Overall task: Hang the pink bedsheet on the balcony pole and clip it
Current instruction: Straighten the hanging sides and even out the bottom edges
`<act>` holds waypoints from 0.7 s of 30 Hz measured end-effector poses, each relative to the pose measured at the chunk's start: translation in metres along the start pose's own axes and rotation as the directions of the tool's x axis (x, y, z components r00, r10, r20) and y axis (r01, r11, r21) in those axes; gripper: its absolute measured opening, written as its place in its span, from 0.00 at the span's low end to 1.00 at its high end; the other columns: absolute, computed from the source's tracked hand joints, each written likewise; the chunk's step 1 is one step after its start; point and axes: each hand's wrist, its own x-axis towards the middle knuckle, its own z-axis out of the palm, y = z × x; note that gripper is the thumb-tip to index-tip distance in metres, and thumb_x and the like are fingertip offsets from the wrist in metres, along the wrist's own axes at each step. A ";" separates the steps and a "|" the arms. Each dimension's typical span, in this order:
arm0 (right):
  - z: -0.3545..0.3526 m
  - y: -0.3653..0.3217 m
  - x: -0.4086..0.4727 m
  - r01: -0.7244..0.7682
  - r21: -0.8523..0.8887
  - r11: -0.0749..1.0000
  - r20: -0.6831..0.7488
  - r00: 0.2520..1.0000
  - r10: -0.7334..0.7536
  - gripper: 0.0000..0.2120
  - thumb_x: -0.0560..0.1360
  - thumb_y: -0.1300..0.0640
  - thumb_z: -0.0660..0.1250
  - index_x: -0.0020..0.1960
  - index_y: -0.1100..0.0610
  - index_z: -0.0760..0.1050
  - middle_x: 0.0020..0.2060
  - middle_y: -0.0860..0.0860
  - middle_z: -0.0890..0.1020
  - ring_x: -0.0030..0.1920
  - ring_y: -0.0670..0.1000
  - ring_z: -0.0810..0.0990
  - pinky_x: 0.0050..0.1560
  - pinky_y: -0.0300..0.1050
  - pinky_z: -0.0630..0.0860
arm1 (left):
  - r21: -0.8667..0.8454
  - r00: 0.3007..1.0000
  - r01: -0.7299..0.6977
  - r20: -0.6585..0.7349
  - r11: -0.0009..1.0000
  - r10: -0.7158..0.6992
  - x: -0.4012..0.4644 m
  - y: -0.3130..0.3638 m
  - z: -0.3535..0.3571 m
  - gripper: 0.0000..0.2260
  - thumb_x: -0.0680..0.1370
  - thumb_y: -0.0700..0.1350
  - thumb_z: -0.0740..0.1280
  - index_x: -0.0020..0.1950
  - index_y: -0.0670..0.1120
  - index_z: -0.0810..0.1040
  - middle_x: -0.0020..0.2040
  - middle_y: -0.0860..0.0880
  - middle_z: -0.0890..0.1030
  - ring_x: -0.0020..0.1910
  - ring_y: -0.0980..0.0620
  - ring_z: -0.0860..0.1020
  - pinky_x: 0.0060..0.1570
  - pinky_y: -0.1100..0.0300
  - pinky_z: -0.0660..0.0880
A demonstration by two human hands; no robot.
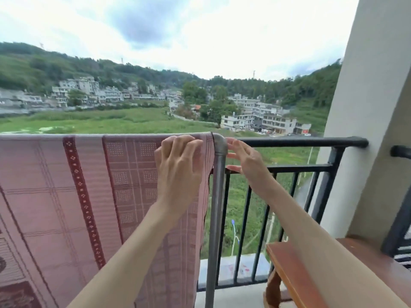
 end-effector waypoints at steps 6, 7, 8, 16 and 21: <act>-0.008 -0.004 0.054 -0.047 0.177 0.983 0.387 0.922 -0.025 0.17 0.81 0.52 0.52 0.55 0.55 0.78 0.48 0.47 0.84 0.50 0.45 0.81 0.49 0.41 0.77 | 0.206 0.994 0.112 -0.016 0.972 -0.111 0.014 0.020 0.018 0.15 0.72 0.57 0.67 0.48 0.47 0.76 0.52 0.49 0.76 0.55 0.52 0.64 0.56 0.55 0.62; -0.006 -0.003 0.061 -0.069 0.196 0.978 0.445 0.895 -0.026 0.17 0.81 0.52 0.52 0.51 0.57 0.78 0.42 0.46 0.85 0.44 0.43 0.82 0.45 0.38 0.77 | 0.234 0.991 0.136 -0.026 0.963 -0.133 0.014 0.022 0.020 0.15 0.71 0.57 0.67 0.47 0.47 0.75 0.51 0.49 0.75 0.55 0.52 0.64 0.56 0.54 0.64; -0.004 -0.001 0.066 -0.103 0.230 0.968 0.504 0.863 -0.028 0.17 0.81 0.52 0.53 0.49 0.58 0.78 0.37 0.47 0.84 0.39 0.42 0.81 0.42 0.37 0.76 | 0.251 0.987 0.158 -0.039 0.955 -0.153 0.014 0.023 0.022 0.14 0.71 0.56 0.68 0.47 0.46 0.75 0.51 0.49 0.75 0.55 0.52 0.64 0.56 0.53 0.65; -0.006 0.009 0.104 -0.236 0.352 0.906 0.776 0.615 -0.141 0.12 0.71 0.53 0.63 0.39 0.57 0.83 0.36 0.50 0.84 0.35 0.47 0.81 0.46 0.45 0.74 | 0.293 0.958 0.282 -0.139 0.914 -0.251 0.011 0.043 0.030 0.12 0.73 0.53 0.65 0.48 0.45 0.75 0.52 0.49 0.73 0.56 0.54 0.65 0.59 0.62 0.65; -0.008 0.003 0.118 -0.220 0.319 0.922 0.848 0.501 -0.174 0.12 0.68 0.54 0.67 0.46 0.60 0.81 0.40 0.52 0.84 0.39 0.49 0.81 0.42 0.40 0.78 | 0.375 0.939 0.343 -0.123 0.862 -0.320 0.014 0.057 0.033 0.10 0.73 0.47 0.69 0.50 0.43 0.75 0.53 0.50 0.71 0.57 0.54 0.67 0.61 0.56 0.71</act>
